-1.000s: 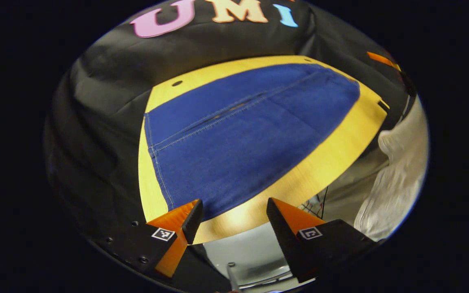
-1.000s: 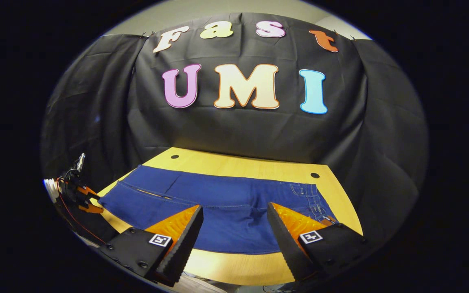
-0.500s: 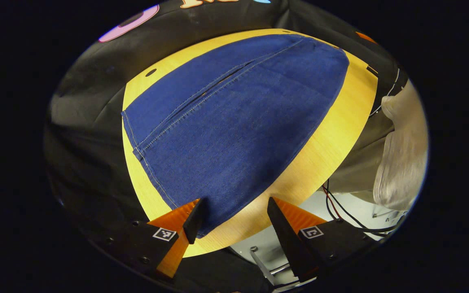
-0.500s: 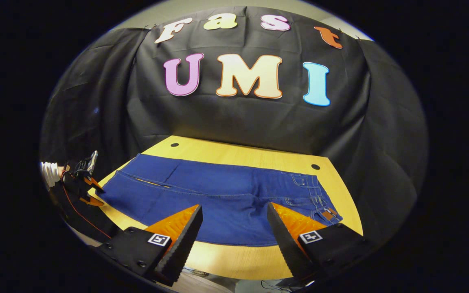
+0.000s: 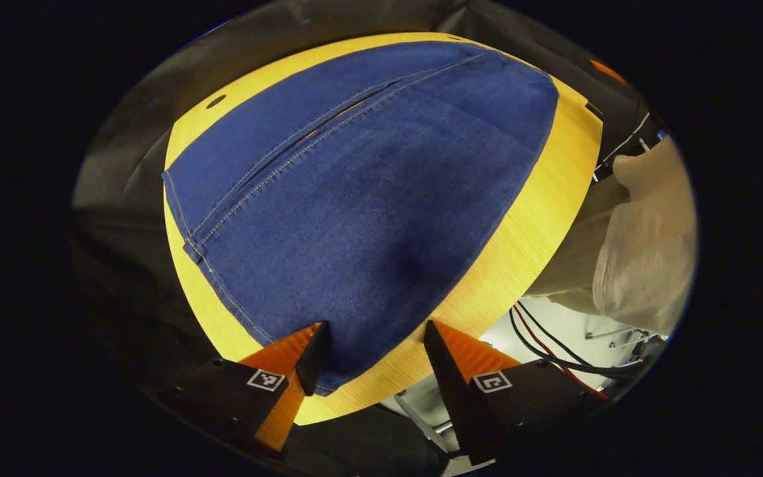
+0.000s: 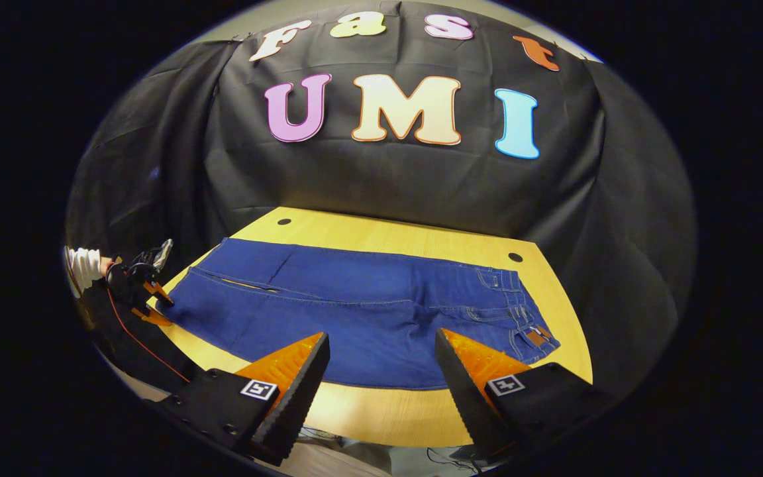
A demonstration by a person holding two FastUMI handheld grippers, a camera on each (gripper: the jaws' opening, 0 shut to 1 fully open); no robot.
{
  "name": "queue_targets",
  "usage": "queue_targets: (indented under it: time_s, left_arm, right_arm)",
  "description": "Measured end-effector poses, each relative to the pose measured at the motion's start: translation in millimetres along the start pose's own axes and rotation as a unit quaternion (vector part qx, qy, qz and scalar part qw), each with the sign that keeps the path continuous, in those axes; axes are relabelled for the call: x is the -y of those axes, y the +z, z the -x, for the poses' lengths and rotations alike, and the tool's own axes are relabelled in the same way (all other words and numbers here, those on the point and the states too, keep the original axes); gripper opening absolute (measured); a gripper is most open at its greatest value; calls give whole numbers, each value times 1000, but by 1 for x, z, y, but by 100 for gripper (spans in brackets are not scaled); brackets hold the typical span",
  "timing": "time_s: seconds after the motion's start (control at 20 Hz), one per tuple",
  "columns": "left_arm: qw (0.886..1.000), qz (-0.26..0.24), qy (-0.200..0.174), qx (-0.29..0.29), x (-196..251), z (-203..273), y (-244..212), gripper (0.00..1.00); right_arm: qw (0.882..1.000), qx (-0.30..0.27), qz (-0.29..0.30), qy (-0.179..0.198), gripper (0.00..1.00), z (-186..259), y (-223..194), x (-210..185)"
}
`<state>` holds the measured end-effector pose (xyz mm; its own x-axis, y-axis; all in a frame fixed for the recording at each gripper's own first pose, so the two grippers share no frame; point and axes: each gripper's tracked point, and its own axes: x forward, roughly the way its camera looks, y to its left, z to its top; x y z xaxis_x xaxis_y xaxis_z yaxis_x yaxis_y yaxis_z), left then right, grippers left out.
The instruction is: Grasp the waist and the cuffs of the jeans and fold them to make the two legs overlap; first hold the waist and fold one-third of the jeans toward the cuffs, then hold the cuffs and fold the remaining one-third in the same direction to finish folding.
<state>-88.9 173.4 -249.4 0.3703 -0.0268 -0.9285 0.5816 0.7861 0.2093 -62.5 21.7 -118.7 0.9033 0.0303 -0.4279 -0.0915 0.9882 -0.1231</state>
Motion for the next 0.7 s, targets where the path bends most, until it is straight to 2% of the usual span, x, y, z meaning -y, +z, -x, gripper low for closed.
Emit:
queue_targets:
  time_s: [0.15,0.25,0.45,0.5,0.6,0.7]
  left_arm:
    - [1000,-9,-2,-10,2,-1,1,87]
    - [1000,-20,-3,-9,2,-1,4,83]
    - [998,-53,13,12,16,-4,8,34]
    - [998,-54,29,21,12,-4,12,13]
    - [998,-46,34,28,11,-5,14,0]
    - [999,-16,22,16,14,-5,12,0]
  right_arm:
    - [1000,-5,-4,1,99,0,-7,-1]
    - [1000,-7,-14,3,99,-2,-13,-2]
    - [999,-12,-32,11,99,-11,-17,-5]
    - [999,-13,-34,14,99,-13,-18,-5]
    - [999,-17,-37,19,99,-18,-21,-2]
    - [998,-21,-45,26,99,-21,-24,0]
